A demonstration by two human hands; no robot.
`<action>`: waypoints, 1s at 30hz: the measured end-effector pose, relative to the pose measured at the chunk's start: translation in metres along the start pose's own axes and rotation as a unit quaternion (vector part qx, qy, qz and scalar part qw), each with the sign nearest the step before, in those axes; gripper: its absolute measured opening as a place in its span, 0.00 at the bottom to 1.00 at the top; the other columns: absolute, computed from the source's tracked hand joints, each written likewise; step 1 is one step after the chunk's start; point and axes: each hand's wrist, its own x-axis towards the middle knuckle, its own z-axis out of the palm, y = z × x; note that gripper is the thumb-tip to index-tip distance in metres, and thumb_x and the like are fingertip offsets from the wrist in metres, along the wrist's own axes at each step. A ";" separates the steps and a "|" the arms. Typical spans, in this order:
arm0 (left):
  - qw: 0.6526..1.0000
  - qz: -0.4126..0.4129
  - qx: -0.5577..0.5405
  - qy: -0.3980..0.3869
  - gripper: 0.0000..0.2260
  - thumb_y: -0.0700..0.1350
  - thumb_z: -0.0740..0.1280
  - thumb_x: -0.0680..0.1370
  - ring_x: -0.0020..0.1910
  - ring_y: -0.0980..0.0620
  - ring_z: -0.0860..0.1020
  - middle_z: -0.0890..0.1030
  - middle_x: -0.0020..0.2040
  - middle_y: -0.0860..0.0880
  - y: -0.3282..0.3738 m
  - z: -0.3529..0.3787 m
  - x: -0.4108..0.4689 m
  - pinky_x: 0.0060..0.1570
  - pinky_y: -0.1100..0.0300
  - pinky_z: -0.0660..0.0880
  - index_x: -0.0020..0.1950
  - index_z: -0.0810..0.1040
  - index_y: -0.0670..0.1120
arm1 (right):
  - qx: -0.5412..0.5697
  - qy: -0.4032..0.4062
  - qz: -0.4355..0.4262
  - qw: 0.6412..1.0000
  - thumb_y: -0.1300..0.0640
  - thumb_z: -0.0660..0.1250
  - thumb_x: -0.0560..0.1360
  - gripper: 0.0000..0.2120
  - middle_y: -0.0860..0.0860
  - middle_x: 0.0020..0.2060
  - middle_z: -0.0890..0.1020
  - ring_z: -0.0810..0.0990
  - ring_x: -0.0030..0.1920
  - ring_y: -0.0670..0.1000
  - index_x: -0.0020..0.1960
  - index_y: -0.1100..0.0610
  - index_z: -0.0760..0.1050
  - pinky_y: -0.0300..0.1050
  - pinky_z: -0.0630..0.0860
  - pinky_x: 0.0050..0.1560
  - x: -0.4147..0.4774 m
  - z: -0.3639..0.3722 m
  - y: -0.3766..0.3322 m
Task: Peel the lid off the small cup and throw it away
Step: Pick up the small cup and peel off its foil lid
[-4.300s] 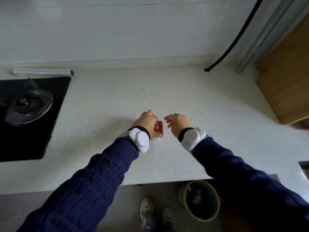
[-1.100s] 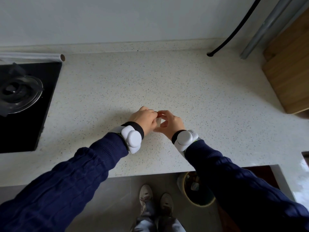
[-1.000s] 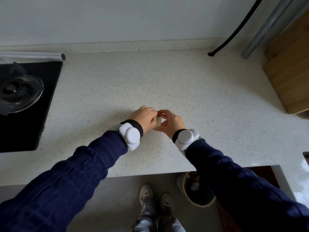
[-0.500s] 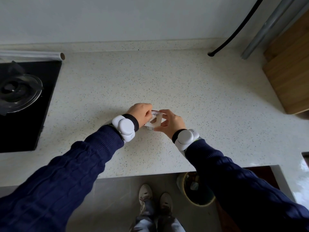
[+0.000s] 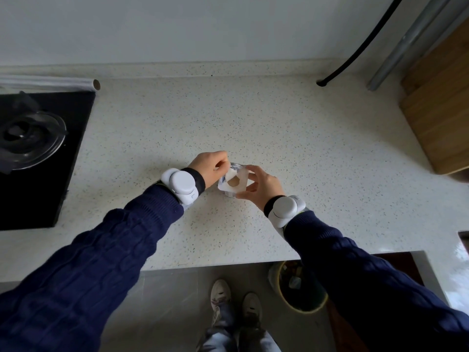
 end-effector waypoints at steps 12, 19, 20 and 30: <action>0.996 0.086 0.025 -0.009 0.10 0.38 0.69 0.72 0.57 0.38 0.76 0.74 0.53 0.38 -0.013 0.013 -0.025 0.53 0.41 0.76 0.46 0.69 0.38 | -0.015 -0.003 0.004 1.000 0.54 0.77 0.62 0.46 0.53 0.62 0.78 0.83 0.48 0.49 0.73 0.56 0.55 0.34 0.72 0.52 0.001 -0.001 0.003; 0.993 0.109 0.050 0.002 0.09 0.38 0.69 0.73 0.57 0.42 0.76 0.73 0.56 0.41 -0.025 0.012 -0.031 0.51 0.44 0.78 0.48 0.71 0.37 | -0.010 -0.009 0.001 1.000 0.55 0.76 0.63 0.45 0.53 0.63 0.77 0.82 0.48 0.49 0.73 0.55 0.55 0.36 0.72 0.53 0.002 -0.002 0.004; 0.992 0.116 0.059 0.007 0.09 0.39 0.69 0.73 0.55 0.43 0.77 0.74 0.57 0.41 -0.026 0.012 -0.031 0.50 0.46 0.78 0.48 0.72 0.37 | -0.009 -0.011 0.000 1.000 0.56 0.76 0.64 0.45 0.52 0.63 0.77 0.82 0.48 0.49 0.73 0.55 0.55 0.36 0.73 0.53 0.002 -0.003 0.005; 0.987 0.138 0.083 0.020 0.04 0.39 0.70 0.73 0.55 0.45 0.78 0.76 0.61 0.44 -0.032 0.012 -0.029 0.51 0.48 0.78 0.43 0.77 0.39 | 0.063 -0.063 -0.012 0.996 0.57 0.76 0.64 0.34 0.47 0.64 0.77 0.82 0.46 0.48 0.66 0.50 0.67 0.38 0.77 0.50 0.010 -0.005 0.013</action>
